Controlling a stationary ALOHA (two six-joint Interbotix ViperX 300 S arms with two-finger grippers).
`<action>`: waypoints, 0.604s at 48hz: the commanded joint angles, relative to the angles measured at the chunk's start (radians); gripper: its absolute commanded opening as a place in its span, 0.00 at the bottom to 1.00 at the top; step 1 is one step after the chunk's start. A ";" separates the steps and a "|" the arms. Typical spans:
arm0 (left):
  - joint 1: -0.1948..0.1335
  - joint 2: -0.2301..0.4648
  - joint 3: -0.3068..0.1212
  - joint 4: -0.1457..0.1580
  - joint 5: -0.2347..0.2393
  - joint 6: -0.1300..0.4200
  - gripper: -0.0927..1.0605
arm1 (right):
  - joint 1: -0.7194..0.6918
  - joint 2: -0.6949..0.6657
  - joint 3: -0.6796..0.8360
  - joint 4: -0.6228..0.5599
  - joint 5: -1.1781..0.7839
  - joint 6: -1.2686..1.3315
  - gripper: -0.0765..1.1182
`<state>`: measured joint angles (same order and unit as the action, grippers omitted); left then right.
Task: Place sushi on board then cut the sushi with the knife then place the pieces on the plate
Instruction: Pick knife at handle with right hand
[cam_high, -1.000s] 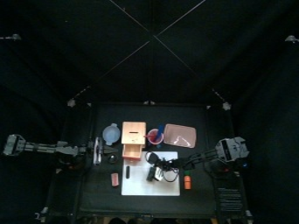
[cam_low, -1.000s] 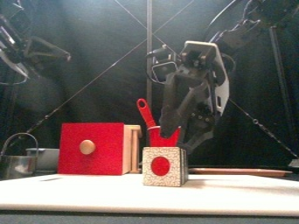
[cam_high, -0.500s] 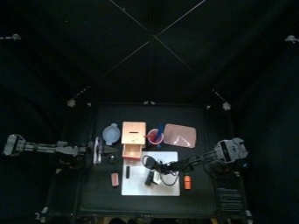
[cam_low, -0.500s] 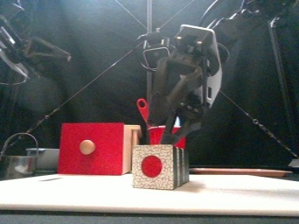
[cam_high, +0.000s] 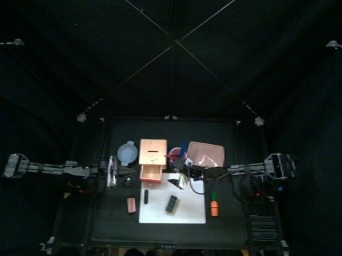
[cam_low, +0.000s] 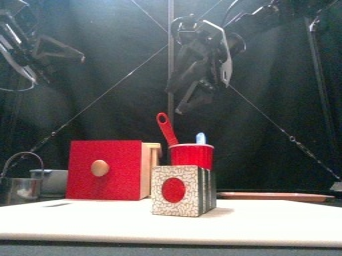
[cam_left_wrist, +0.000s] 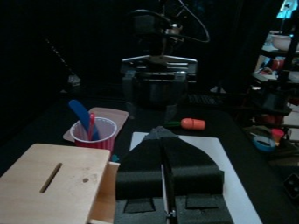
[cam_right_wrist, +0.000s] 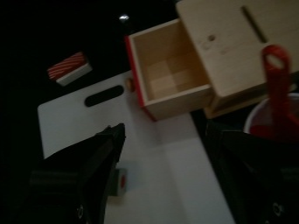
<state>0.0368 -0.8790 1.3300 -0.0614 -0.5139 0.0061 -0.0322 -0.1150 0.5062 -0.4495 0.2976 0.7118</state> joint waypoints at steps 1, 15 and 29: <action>0.003 0.028 -0.038 0.006 -0.003 0.000 0.14 | -0.038 -0.035 -0.028 -0.032 0.003 -0.005 0.92; 0.029 0.064 -0.067 0.054 0.002 0.002 0.14 | -0.121 -0.009 -0.101 -0.183 0.091 -0.017 0.92; 0.057 0.064 -0.049 0.054 0.009 0.002 0.14 | -0.133 0.071 -0.216 -0.176 0.314 -0.252 0.92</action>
<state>0.0859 -0.8176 1.2916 -0.0092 -0.5016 0.0061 -0.1641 -0.0598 0.3467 -0.6719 0.5614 0.5461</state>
